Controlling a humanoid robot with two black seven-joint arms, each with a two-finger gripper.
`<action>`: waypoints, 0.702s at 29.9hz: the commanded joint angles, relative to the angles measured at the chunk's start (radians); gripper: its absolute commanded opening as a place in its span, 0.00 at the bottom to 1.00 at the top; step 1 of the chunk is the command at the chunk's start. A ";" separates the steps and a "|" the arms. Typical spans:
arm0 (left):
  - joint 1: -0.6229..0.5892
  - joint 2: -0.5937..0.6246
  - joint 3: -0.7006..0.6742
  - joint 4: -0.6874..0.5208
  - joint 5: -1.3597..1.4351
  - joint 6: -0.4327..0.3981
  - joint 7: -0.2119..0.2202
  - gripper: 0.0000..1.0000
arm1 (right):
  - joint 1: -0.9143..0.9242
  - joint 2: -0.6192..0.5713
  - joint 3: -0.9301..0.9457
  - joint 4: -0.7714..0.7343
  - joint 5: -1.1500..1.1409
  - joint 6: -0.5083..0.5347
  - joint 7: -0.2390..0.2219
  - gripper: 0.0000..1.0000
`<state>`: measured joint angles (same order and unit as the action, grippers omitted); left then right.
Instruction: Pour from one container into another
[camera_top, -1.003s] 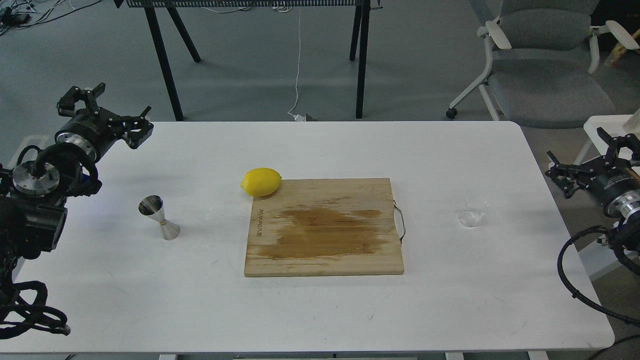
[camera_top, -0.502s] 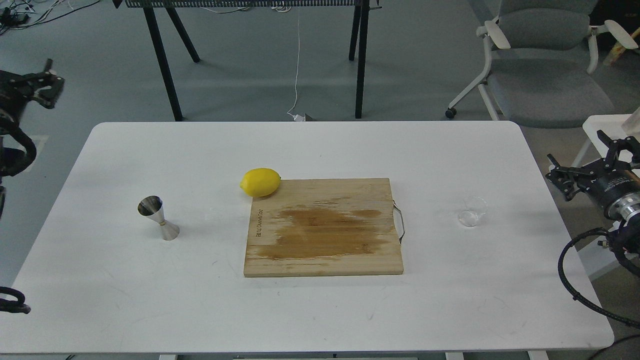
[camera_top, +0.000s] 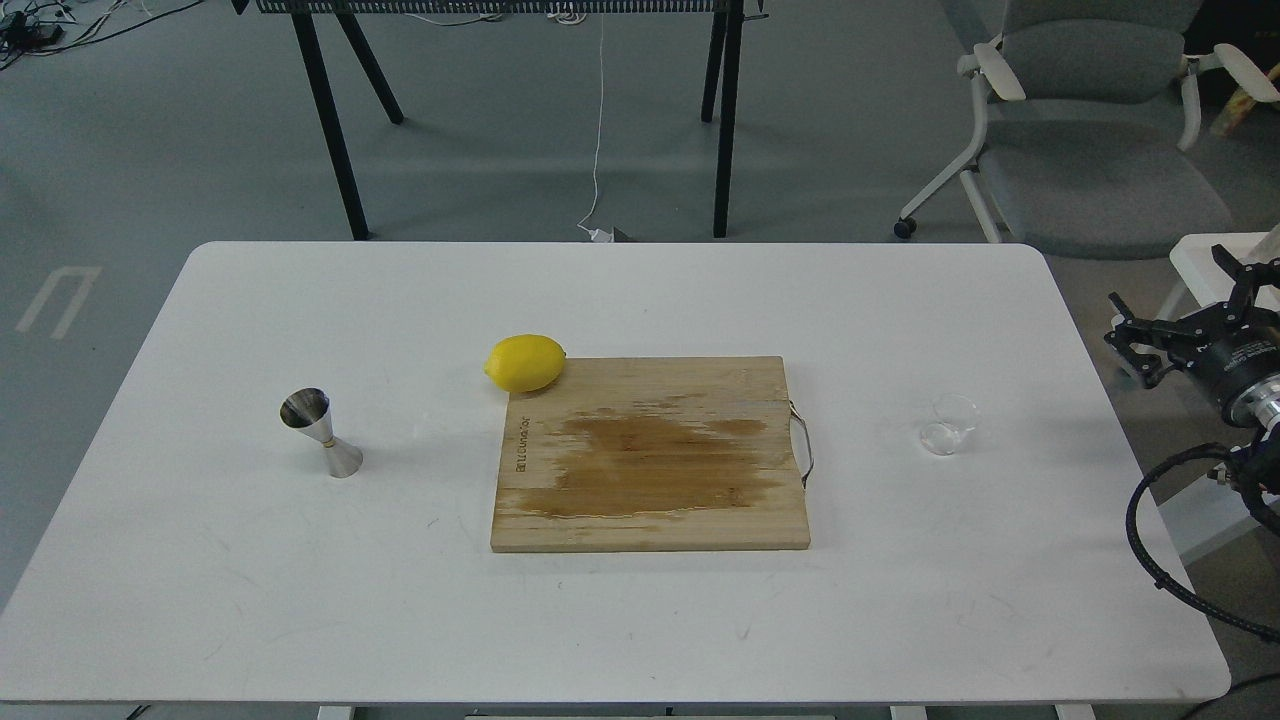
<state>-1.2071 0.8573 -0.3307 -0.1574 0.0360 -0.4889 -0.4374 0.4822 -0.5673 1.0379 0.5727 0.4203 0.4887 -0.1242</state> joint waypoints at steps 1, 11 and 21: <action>-0.112 -0.015 0.133 -0.007 0.299 0.000 -0.051 1.00 | -0.001 -0.002 -0.004 -0.002 0.000 0.000 0.000 0.99; -0.201 -0.064 0.150 -0.252 0.967 0.000 -0.051 1.00 | -0.031 -0.002 -0.009 -0.011 0.000 0.000 0.000 0.99; -0.040 0.195 0.162 -0.747 1.254 0.113 -0.051 1.00 | -0.033 -0.006 -0.006 -0.011 0.000 0.000 0.000 0.99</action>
<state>-1.3064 0.9806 -0.1698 -0.7929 1.2317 -0.4756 -0.4892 0.4497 -0.5695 1.0328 0.5626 0.4203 0.4887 -0.1242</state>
